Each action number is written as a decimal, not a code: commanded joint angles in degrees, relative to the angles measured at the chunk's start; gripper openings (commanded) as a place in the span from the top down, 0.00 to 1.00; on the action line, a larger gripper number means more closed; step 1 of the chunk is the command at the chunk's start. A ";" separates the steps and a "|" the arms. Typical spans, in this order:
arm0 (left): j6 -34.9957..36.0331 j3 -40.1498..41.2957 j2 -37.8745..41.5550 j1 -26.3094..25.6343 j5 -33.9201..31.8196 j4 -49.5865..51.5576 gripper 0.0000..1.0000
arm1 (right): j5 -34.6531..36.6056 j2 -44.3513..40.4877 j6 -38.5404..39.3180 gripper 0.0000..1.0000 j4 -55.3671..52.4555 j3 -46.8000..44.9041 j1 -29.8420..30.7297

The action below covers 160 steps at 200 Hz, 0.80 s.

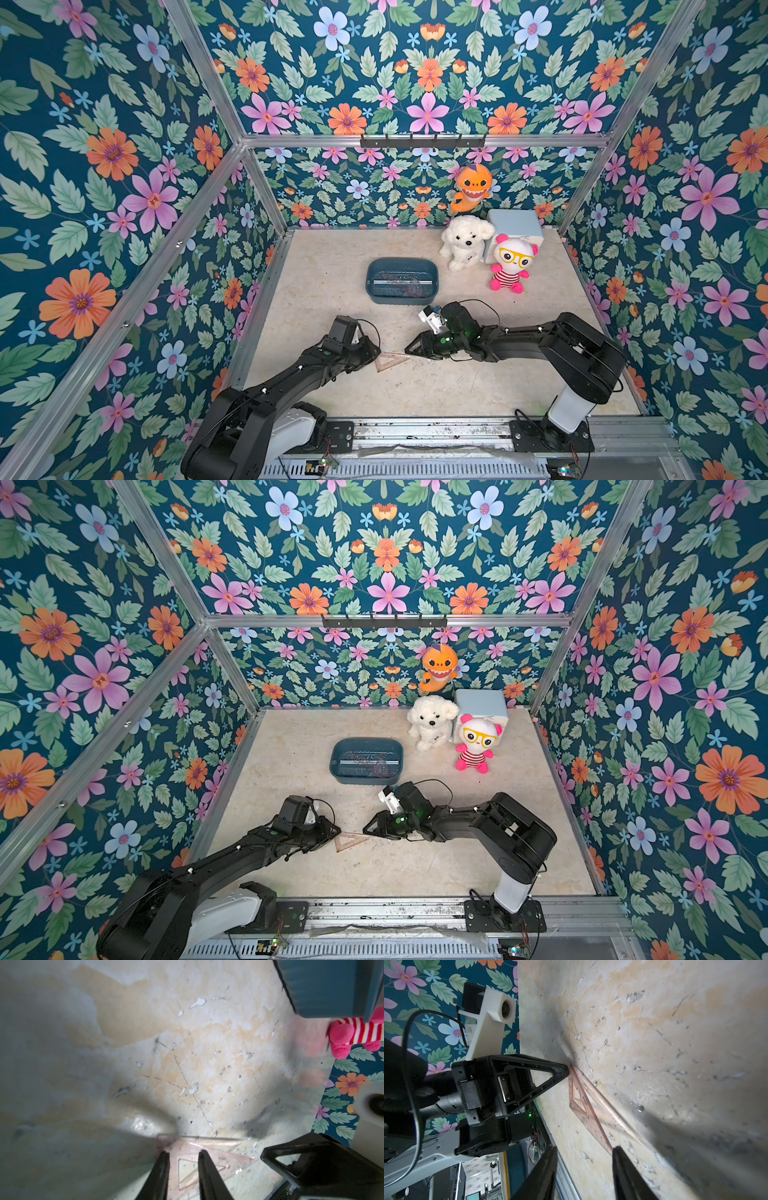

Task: Put the scattered rulers into the storage box
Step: Pick up the ruler from the center of the board.

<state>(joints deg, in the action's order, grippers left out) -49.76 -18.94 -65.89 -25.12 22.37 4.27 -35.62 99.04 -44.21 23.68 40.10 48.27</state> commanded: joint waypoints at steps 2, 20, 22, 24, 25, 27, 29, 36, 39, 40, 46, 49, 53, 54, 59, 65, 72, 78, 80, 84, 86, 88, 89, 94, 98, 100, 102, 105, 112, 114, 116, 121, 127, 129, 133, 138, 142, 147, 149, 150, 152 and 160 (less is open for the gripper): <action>0.61 0.85 -0.56 0.08 -2.90 5.75 0.70 | 0.64 1.04 -0.06 0.56 -0.74 0.15 -0.31; 0.50 1.06 -0.35 0.08 -2.90 5.68 0.70 | 0.12 1.93 -0.41 0.56 -0.73 0.24 -0.41; 0.48 1.13 -0.33 0.08 -2.87 5.69 0.69 | -0.04 2.11 -0.48 0.56 -0.63 0.24 -0.45; 0.46 1.19 -0.28 0.08 -2.91 5.67 0.70 | -0.24 2.25 -0.58 0.56 -0.49 0.25 -0.41; 0.45 1.19 -0.29 0.08 -2.93 5.66 0.70 | -0.28 2.31 -0.65 0.56 -0.44 0.25 -0.39; 0.45 1.23 -0.29 0.08 -2.90 5.66 0.70 | -0.50 2.43 -0.71 0.56 -0.29 0.25 -0.38; 0.45 1.22 -0.23 0.08 -2.93 5.66 0.70 | -0.68 2.53 -0.84 0.56 -0.10 0.25 -0.39; 0.43 1.32 -0.16 0.08 -2.88 5.66 0.70 | -1.38 2.91 -1.18 0.56 0.41 0.25 -0.37; 0.45 1.29 -0.12 0.08 -2.87 5.66 0.70 | -1.73 3.07 -1.40 0.56 0.74 0.25 -0.37; 0.45 1.33 -0.12 0.08 -2.91 5.66 0.70 | -1.82 3.12 -1.49 0.56 0.88 0.25 -0.37; 0.45 1.35 -0.08 0.07 -2.91 5.66 0.70 | -2.51 3.45 -1.71 0.56 1.45 0.20 -0.45; 0.41 1.31 -0.08 0.08 -2.94 5.66 0.70 | -2.79 3.57 -1.92 0.57 1.74 0.16 -0.34; 0.45 1.30 -0.10 0.08 -2.92 5.66 0.69 | -3.08 3.71 -2.14 0.57 2.09 0.16 -0.34; 0.41 1.33 -0.11 0.08 -2.89 5.66 0.70 | -3.20 3.75 -2.22 0.58 2.21 0.16 -0.36; 0.45 1.33 -0.11 0.03 -2.94 5.66 0.70 | -3.66 3.94 -2.46 0.58 2.76 0.08 -0.40; 0.45 1.36 -0.10 0.03 -2.91 5.58 0.70 | -4.04 4.07 -2.89 0.59 3.48 -0.02 -0.37; 0.45 1.48 -0.12 0.08 -2.87 5.49 0.70 | -4.49 4.43 -3.19 0.60 4.24 -0.02 -0.41; 0.47 1.45 -0.19 0.08 -2.81 5.44 0.70 | -4.82 4.64 -3.41 0.61 4.75 -0.03 -0.35; 0.41 1.47 -0.20 0.08 -2.85 5.41 0.70 | -4.88 4.70 -3.56 0.61 4.94 -0.02 -0.39; 0.45 1.46 -0.13 0.11 -2.83 5.40 0.70 | -5.04 4.89 -3.68 0.62 5.30 -0.02 -0.37; 0.45 1.45 -0.14 0.08 -2.81 5.40 0.70 | -5.13 4.96 -3.78 0.62 5.49 -0.02 -0.41; 0.45 1.49 -0.19 0.08 -2.85 5.37 0.70 | -5.16 5.00 -3.85 0.63 5.61 -0.02 -0.34; 0.45 1.52 -0.20 0.08 -2.81 5.38 0.69 | -5.21 5.05 -3.86 0.63 5.68 -0.02 -0.35; 0.45 1.48 -0.16 0.08 -2.81 5.44 0.69 | -5.35 5.20 -4.13 0.63 6.01 -0.02 -0.36; 0.45 1.49 -0.13 0.08 -2.74 5.40 0.70 | -5.54 5.45 -4.32 0.64 6.42 -0.02 -0.35; 0.45 1.46 -0.12 0.08 -2.76 5.40 0.70 | -5.62 5.61 -4.38 0.64 6.59 0.06 -0.30; 0.43 1.45 -0.12 0.05 -2.77 5.40 0.70 | -5.61 5.67 -4.39 0.64 6.66 0.06 -0.29; 0.45 1.53 -0.12 0.05 -2.77 5.44 0.69 | -5.70 5.78 -4.47 0.65 6.85 0.07 -0.35; 0.45 1.48 -0.12 0.08 -2.83 5.48 0.70 | -5.93 6.04 -4.73 0.66 7.31 0.11 -0.34; 0.45 1.46 -0.07 0.08 -2.83 5.48 0.70 | -5.97 6.11 -4.79 0.66 7.40 0.15 -0.41; 0.45 1.45 -0.06 0.08 -2.85 5.48 0.70 | -6.07 6.24 -4.78 0.67 7.49 0.15 -0.38; 0.45 1.52 -0.02 0.08 -2.74 5.47 0.70 | -6.20 6.40 -4.88 0.67 7.90 0.23 -0.32; 0.33 1.54 0.02 0.07 -2.76 5.46 0.70 | -6.43 6.74 -5.01 0.68 8.11 0.31 -0.36; 0.35 1.56 -0.02 0.10 -2.72 5.43 0.69 | -6.54 6.83 -5.08 0.69 8.24 0.39 -0.32; 0.36 1.47 0.01 0.08 -2.76 5.47 0.70 | -6.64 6.95 -5.18 0.69 8.39 0.39 -0.30; 0.37 1.54 0.03 0.08 -2.76 5.48 0.70 | -6.77 7.09 -5.27 0.70 8.50 0.51 -0.32; 0.37 1.61 -0.02 0.03 -2.85 5.48 0.70 | -6.90 7.16 -5.29 0.71 8.66 0.51 -0.29; 0.32 1.57 0.00 0.07 -2.74 5.48 0.70 | -6.97 7.27 -5.34 0.72 8.79 0.57 -0.28; 0.35 1.61 0.00 0.08 -2.76 5.48 0.70 | -7.07 7.23 -5.38 0.73 8.85 0.59 -0.30; 0.36 1.57 -0.02 0.08 -2.72 5.48 0.70 | -7.09 7.31 -5.43 0.73 8.91 0.60 -0.29; 0.36 1.59 0.02 0.08 -2.80 5.48 0.70 | -7.14 7.35 -5.44 0.73 9.00 0.60 -0.29; 0.36 1.64 0.07 0.08 -2.72 5.48 0.70 | -7.32 7.44 -5.54 0.75 9.10 0.60 -0.29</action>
<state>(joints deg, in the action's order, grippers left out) -49.63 -18.04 -65.36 -25.06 22.57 2.85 -41.56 106.10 -48.97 30.26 40.34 47.88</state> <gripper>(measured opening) 0.305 0.268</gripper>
